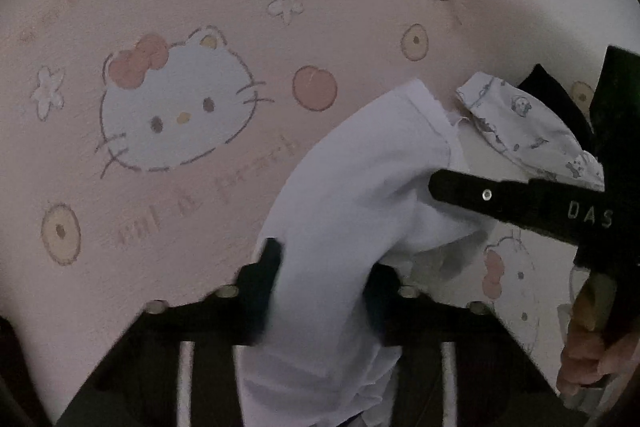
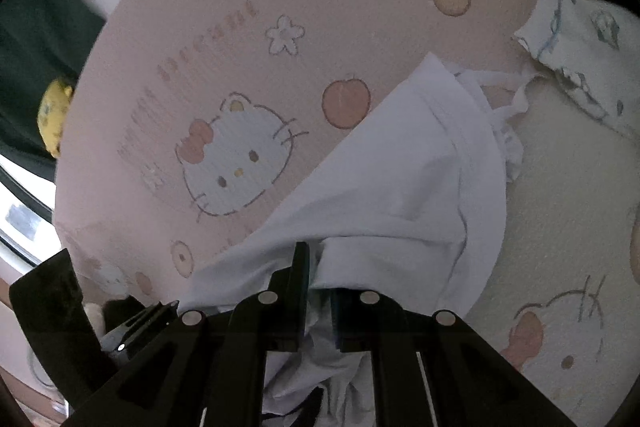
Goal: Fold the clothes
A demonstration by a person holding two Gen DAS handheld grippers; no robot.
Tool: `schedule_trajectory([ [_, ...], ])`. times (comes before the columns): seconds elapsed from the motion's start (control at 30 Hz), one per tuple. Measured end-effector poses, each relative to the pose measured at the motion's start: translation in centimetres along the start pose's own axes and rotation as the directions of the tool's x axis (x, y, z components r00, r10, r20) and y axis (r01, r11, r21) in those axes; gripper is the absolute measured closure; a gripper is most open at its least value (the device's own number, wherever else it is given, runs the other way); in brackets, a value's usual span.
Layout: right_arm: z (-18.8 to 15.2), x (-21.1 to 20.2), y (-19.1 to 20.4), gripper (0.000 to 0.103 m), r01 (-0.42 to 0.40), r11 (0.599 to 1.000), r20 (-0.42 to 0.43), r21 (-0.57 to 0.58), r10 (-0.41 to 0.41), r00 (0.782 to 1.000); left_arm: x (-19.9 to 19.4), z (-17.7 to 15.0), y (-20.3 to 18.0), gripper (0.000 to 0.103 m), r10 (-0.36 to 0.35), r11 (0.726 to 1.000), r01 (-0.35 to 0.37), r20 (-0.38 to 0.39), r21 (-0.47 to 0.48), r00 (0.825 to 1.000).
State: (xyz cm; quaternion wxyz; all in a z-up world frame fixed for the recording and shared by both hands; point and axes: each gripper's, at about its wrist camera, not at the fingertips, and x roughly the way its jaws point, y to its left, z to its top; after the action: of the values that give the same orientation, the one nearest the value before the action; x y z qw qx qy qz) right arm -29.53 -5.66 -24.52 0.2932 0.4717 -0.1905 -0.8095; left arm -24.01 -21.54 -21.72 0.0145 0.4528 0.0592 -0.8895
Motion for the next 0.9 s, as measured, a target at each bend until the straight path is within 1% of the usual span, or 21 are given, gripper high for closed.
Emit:
schedule_trajectory([
  [0.03,0.2,0.3,0.7,0.095,0.012,1.0,-0.008,-0.018,-0.012,1.0,0.0,-0.1,0.5,0.077,-0.022,1.0,0.022,-0.013,-0.023,1.0],
  [0.1,0.4,1.1,2.2,0.095,0.041,0.997,-0.042,-0.061,-0.044,0.998,-0.3,-0.3,1.7,0.079,-0.09,0.993,0.086,-0.038,-0.085,0.995],
  [0.13,0.3,1.5,3.1,0.095,0.054,0.994,-0.06,-0.09,-0.06,0.996,-0.6,-0.6,2.1,0.08,-0.113,0.988,0.108,-0.037,-0.11,0.993],
  [0.23,-0.5,3.4,5.6,0.095,0.048,0.99,-0.142,-0.13,-0.067,0.988,-1.3,-1.2,3.6,0.081,-0.18,0.969,0.17,-0.039,-0.181,0.983],
  [0.3,-1.3,4.6,6.9,0.095,0.047,0.989,-0.185,-0.137,-0.072,0.98,-1.8,-1.9,4.7,0.081,-0.186,0.962,0.173,-0.042,-0.213,0.982],
  [0.37,-2.0,5.1,7.8,0.095,0.022,0.992,-0.198,-0.127,-0.047,0.979,-2.4,-2.7,5.8,0.082,-0.188,0.955,0.173,-0.041,-0.24,0.981],
  [0.43,-2.3,5.6,9.1,0.095,-0.039,0.994,-0.229,-0.101,0.015,0.973,-3.2,-3.7,7.3,0.082,-0.213,0.941,0.195,-0.035,-0.277,0.977],
  [0.5,-2.7,6.3,10.2,0.095,-0.062,0.993,-0.255,-0.102,0.035,0.966,-3.6,-4.6,9.2,0.082,-0.24,0.918,0.215,-0.034,-0.333,0.97],
  [0.57,-3.4,7.4,12.1,0.095,-0.07,0.987,-0.299,-0.142,0.025,0.954,-4.1,-5.4,10.5,0.082,-0.248,0.905,0.219,-0.035,-0.366,0.968],
  [0.63,-4.1,8.7,13.9,0.095,-0.083,0.982,-0.343,-0.17,0.02,0.939,-4.7,-6.2,11.6,0.082,-0.227,0.904,0.194,-0.043,-0.38,0.973],
  [0.7,-5.1,9.9,15.5,0.095,-0.098,0.977,-0.383,-0.191,0.018,0.924,-5.3,-6.8,12.2,0.082,-0.201,0.912,0.17,-0.046,-0.374,0.979],
  [0.77,-6.1,11.0,17.0,0.095,-0.097,0.968,-0.4,-0.231,-0.003,0.917,-5.8,-7.4,12.7,0.082,-0.165,0.921,0.136,-0.047,-0.364,0.985],
  [0.83,-6.8,11.9,18.0,0.095,-0.092,0.96,-0.406,-0.265,-0.025,0.913,-6.3,-8.0,13.3,0.082,-0.113,0.934,0.09,-0.048,-0.347,0.992],
  [0.87,-7.0,12.3,18.4,0.093,-0.088,0.956,-0.409,-0.278,-0.035,0.912,-6.3,-8.2,13.3,0.082,-0.08,0.942,0.059,-0.05,-0.331,0.996],
  [0.9,-7.3,12.6,18.7,0.092,-0.08,0.948,-0.411,-0.308,-0.056,0.91,-6.3,-8.4,13.4,0.082,-0.023,0.952,0.006,-0.055,-0.305,0.998],
])
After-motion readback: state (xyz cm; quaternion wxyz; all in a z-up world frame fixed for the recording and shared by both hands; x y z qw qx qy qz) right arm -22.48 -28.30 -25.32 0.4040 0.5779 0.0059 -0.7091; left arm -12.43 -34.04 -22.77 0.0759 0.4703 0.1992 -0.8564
